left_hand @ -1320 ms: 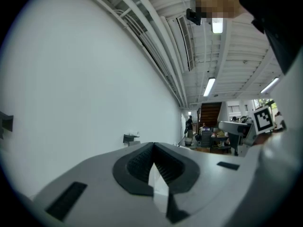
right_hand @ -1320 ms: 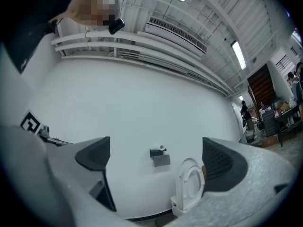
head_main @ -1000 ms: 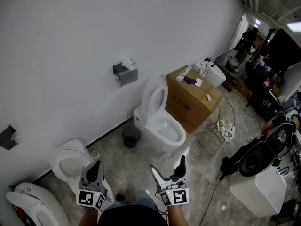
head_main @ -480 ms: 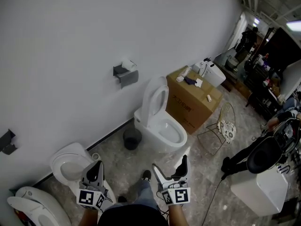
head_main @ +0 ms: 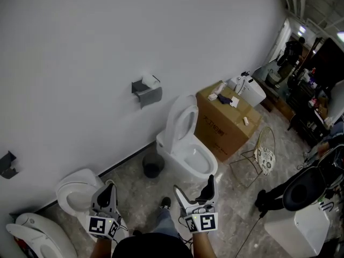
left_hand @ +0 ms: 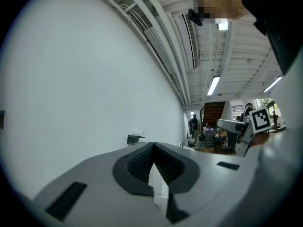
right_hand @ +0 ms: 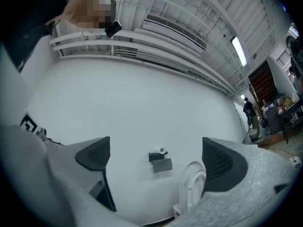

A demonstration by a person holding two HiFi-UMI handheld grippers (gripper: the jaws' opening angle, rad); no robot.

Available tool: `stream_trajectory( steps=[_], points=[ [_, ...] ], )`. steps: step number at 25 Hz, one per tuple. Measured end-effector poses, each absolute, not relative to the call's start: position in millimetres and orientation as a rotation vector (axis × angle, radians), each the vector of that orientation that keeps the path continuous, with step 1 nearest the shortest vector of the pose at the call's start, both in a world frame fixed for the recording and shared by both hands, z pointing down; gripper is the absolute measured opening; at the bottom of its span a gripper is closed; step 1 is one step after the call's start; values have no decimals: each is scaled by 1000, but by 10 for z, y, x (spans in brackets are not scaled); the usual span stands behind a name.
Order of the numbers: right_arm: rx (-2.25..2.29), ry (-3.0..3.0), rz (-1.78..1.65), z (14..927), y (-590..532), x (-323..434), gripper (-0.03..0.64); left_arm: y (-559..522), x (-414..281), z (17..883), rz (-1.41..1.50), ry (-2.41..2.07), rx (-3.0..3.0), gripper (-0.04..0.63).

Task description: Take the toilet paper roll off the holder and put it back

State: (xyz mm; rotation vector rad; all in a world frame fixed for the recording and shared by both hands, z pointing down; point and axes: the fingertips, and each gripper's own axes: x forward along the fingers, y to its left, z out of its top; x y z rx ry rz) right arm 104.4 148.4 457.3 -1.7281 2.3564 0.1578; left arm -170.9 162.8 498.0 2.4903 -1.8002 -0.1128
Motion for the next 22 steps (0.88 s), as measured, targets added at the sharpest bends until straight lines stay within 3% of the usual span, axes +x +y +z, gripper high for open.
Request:
stream_trajectory(
  steps=[22],
  points=[
    [-1484,2503,106,4455,-1088,1623,581,-516,-985,4792,-109,-2020,2329,3]
  ],
)
